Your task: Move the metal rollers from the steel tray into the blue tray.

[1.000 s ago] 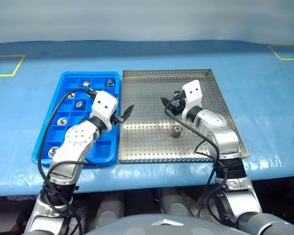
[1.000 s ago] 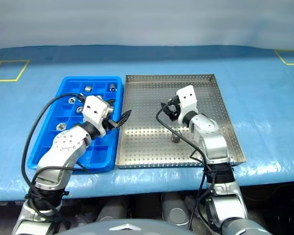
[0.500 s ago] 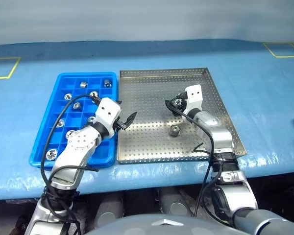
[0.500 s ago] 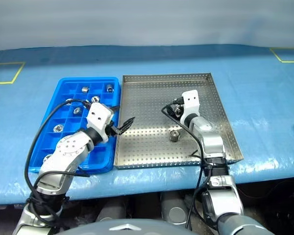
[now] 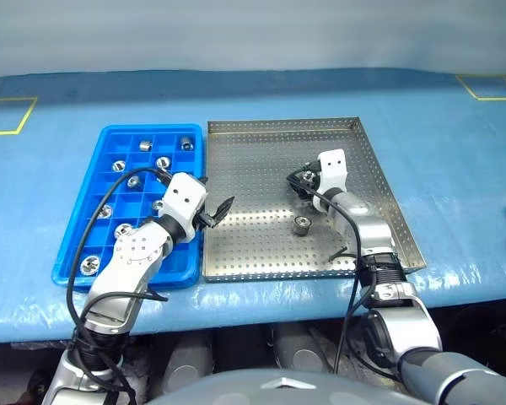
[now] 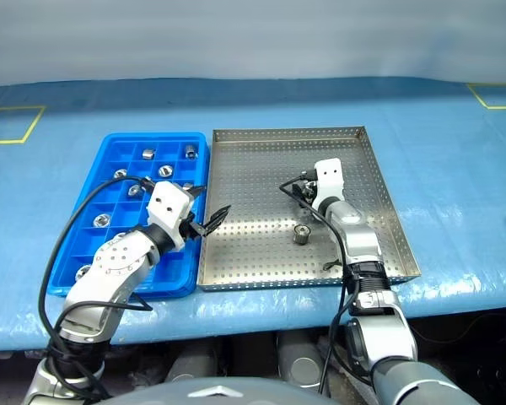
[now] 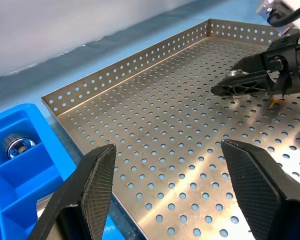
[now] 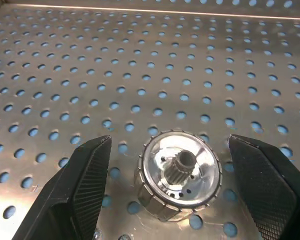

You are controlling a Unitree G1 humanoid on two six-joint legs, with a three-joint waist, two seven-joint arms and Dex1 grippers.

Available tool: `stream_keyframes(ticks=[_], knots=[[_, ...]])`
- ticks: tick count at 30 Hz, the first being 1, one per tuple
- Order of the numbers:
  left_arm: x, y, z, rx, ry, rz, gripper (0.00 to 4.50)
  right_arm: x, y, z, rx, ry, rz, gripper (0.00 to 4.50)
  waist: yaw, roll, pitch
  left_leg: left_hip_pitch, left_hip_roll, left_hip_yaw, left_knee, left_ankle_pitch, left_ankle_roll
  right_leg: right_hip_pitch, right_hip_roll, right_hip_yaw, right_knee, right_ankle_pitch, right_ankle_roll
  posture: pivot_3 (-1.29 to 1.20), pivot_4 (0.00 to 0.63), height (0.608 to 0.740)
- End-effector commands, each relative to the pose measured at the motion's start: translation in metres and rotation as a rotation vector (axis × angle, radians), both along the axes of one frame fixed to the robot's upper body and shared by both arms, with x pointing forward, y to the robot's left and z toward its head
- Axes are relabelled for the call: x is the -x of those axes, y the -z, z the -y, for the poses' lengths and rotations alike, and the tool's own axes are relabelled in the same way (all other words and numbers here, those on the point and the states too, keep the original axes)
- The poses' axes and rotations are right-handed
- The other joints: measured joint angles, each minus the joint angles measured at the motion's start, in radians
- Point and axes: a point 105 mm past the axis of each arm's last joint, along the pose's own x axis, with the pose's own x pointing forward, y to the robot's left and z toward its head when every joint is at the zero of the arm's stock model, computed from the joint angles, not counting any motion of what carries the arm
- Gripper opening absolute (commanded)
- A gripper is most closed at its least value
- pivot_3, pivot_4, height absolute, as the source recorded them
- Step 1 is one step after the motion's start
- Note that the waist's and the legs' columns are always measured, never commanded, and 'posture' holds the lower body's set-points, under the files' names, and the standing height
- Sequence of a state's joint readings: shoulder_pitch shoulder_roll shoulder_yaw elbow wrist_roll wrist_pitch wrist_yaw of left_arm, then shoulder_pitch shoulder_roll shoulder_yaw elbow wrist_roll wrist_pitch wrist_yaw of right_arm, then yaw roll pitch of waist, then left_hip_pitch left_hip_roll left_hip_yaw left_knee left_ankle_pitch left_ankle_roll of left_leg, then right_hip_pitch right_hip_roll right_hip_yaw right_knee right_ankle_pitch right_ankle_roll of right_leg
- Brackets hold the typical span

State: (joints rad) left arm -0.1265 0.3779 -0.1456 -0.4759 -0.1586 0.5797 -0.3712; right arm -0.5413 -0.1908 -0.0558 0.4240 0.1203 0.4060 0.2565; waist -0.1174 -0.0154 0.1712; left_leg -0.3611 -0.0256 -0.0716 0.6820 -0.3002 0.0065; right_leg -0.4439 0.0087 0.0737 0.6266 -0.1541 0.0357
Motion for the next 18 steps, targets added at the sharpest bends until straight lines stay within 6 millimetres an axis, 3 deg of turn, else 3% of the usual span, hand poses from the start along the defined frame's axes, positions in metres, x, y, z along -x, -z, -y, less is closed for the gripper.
stream_keyframes(ticks=[1,2,5,10,15,18], knots=[[0.003,-0.014,0.003,0.001,0.014,0.059,3.66,-0.001,-0.011,0.002,0.010,0.003,0.036,3.91,0.001,0.000,0.000,0.000,0.000,0.000,0.000,0.000,0.000,0.000,0.000,0.000,0.000,0.000,0.000,-0.08,0.150,0.740],[0.003,-0.014,0.003,0.000,0.015,0.059,3.66,-0.001,-0.011,0.002,0.008,0.005,0.033,3.91,0.001,0.000,0.000,0.000,0.000,0.000,0.000,0.000,0.000,0.000,0.000,0.000,0.000,0.000,0.000,-0.08,0.150,0.740],[0.003,-0.014,0.003,-0.001,0.017,0.059,3.66,0.000,-0.010,0.003,0.004,0.015,0.031,3.27,-0.001,0.000,0.000,0.000,0.000,0.000,0.000,0.000,0.000,0.000,0.000,0.000,0.000,0.000,0.000,-0.09,0.150,0.740],[0.003,-0.013,0.002,0.000,0.013,0.056,3.66,0.002,-0.015,-0.002,-0.013,-0.006,0.048,1.77,0.000,0.000,0.000,0.000,0.000,0.000,0.000,0.000,0.000,0.000,0.000,0.000,0.000,0.000,0.000,-0.08,0.150,0.740],[0.006,-0.011,-0.001,0.002,0.004,0.049,3.66,0.005,-0.029,-0.011,-0.035,-0.027,0.106,1.77,0.000,0.000,0.000,0.000,0.000,0.000,0.000,0.000,0.000,0.000,0.000,0.000,0.000,0.000,0.000,-0.07,0.150,0.740],[0.011,-0.011,-0.010,-0.007,-0.012,0.043,3.66,0.013,-0.048,-0.031,-0.086,-0.136,0.155,1.77,0.000,0.000,0.000,0.000,0.000,0.000,0.000,0.000,0.000,-0.001,0.000,0.000,0.000,0.000,0.000,-0.06,0.150,0.740]])
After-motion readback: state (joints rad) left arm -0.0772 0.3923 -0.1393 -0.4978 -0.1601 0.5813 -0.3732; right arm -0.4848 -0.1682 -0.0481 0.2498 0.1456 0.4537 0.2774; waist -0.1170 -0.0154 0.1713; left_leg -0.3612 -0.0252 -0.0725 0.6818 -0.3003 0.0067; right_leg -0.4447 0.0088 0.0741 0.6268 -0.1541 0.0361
